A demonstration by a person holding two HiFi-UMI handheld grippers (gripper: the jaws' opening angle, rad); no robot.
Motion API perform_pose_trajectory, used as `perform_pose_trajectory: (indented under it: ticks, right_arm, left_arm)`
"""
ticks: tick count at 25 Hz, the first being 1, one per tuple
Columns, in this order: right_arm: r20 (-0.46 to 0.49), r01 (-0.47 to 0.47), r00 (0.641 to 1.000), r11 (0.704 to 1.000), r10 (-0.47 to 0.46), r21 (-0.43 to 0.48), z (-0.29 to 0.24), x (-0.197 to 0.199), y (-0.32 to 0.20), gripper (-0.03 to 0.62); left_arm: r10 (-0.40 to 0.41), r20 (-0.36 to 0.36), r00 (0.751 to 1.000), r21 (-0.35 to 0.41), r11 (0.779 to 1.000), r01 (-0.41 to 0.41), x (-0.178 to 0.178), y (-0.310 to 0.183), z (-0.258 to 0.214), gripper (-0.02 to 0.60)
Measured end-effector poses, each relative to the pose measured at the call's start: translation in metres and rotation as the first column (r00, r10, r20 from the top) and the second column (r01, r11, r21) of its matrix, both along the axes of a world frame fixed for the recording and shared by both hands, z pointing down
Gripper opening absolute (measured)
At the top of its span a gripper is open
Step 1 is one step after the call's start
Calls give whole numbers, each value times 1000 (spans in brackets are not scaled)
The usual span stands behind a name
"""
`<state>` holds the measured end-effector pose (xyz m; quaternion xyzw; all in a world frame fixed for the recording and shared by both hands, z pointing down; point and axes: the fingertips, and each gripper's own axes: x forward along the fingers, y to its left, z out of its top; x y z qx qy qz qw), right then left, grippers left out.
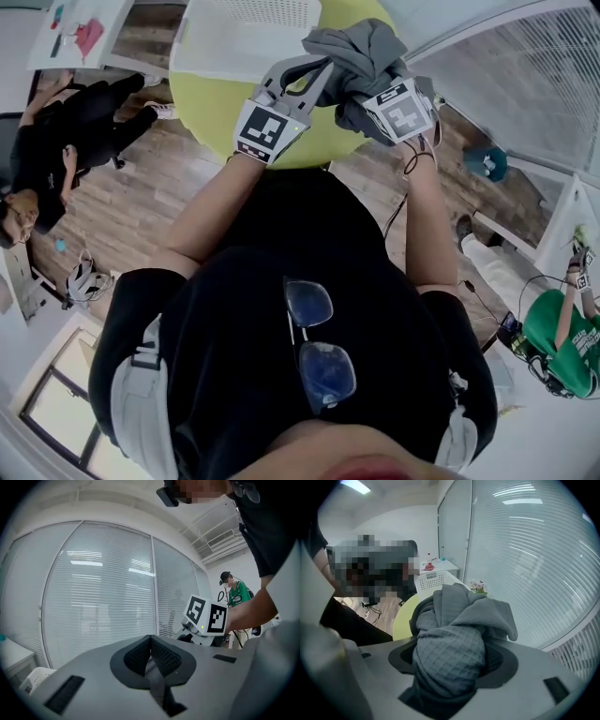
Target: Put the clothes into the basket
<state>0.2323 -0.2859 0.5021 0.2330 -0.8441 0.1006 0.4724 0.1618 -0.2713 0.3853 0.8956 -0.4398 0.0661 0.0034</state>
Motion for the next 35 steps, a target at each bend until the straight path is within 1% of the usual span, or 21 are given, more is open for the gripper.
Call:
perform_pose_trajectory:
  ticks: [4, 9, 12, 16, 20, 23, 26, 28, 30, 33, 35]
  right_arm:
    - [7, 58, 998, 998, -59, 33, -24, -11, 2, 336]
    - [7, 122, 992, 988, -123, 94, -48, -41, -10, 336]
    - [-9, 155, 988, 981, -155, 119, -54, -63, -19, 336]
    - [-24, 192, 981, 972, -191, 138, -59, -83, -22, 336]
    - [-35, 225, 974, 963, -222, 150, -62, -112, -27, 336]
    - [-51, 254, 967, 954, -249, 157, -61, -146, -34, 336]
    - [-65, 271, 962, 950, -264, 153, -52, -209, -42, 336]
    - [-78, 293, 956, 945, -285, 144, -44, -242, -43, 336]
    - [-81, 310, 950, 941, -301, 135, -41, -250, -43, 336]
    - [-82, 326, 945, 936, -317, 130, -41, -244, -42, 336]
    - [-85, 334, 942, 933, -325, 132, -39, -246, -43, 336]
  left_arm:
    - [-40, 2, 999, 20, 999, 40, -13, 4, -14, 11]
    - [-87, 2, 996, 48, 995, 87, -44, 3, -27, 10]
    - [-106, 1, 994, 58, 993, 106, -69, -5, -30, 11]
    - [-118, 10, 993, 68, 991, 117, -88, -8, -33, 9]
    - [-133, 14, 991, 74, 989, 131, -114, -12, -35, 11]
    - [-143, 6, 990, 69, 987, 142, -146, -17, -32, 11]
    - [-157, -10, 988, 62, 986, 157, -205, -25, -23, 9]
    - [-167, -21, 986, 53, 984, 168, -234, -28, -17, 11]
    - [-173, -22, 985, 51, 983, 174, -240, -31, -17, 11]
    - [-180, -18, 984, 50, 982, 181, -231, -33, -22, 11]
    - [-185, -17, 983, 47, 981, 186, -232, -34, -22, 9]
